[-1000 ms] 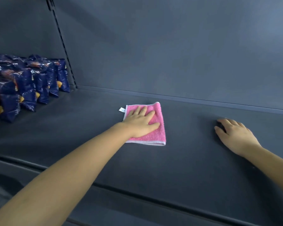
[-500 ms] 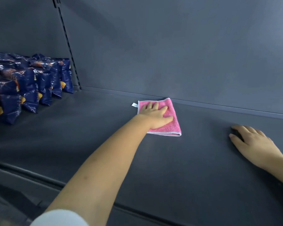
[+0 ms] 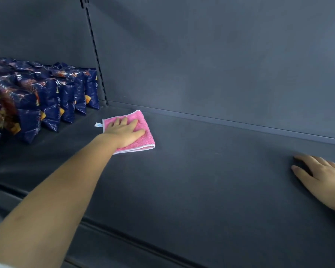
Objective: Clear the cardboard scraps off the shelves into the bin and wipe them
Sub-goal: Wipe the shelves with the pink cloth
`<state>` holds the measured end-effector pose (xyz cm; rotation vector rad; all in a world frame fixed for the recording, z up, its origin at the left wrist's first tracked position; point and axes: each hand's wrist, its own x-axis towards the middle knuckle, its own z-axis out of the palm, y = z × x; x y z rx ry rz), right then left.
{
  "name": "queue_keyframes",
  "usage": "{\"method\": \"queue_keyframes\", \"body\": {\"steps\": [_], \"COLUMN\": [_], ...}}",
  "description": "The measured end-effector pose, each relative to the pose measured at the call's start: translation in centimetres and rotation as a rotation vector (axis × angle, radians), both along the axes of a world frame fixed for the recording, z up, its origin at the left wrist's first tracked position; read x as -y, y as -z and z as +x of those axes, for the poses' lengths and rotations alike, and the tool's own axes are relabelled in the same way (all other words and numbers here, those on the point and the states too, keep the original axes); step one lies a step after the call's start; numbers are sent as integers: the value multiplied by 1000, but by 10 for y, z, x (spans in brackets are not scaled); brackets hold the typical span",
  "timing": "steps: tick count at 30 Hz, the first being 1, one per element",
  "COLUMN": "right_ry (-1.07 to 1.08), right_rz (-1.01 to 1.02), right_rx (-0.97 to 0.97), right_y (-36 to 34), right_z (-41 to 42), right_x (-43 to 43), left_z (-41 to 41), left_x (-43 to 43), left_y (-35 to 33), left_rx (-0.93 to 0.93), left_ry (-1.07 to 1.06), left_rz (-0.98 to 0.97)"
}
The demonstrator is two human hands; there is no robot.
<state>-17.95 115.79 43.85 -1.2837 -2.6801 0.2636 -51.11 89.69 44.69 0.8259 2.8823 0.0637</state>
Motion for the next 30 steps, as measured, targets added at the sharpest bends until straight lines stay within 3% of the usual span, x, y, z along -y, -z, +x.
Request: {"method": "queue_keyframes", "body": {"steps": [13, 18, 22, 30], "right_ry": [-31, 0, -212, -271], "right_rz": [105, 63, 38, 24], "right_rx": [7, -6, 41, 47], "right_y": [43, -1, 2, 3], "right_z": [8, -18, -85, -99], "right_x": [-60, 19, 67, 79], "left_z": [18, 21, 26, 23], "left_x": [81, 83, 77, 77], "left_y": [1, 4, 2, 4], "left_rx": [13, 2, -9, -22], "left_ry": [-55, -72, -103, -103], "left_rz": [-12, -31, -27, -22]}}
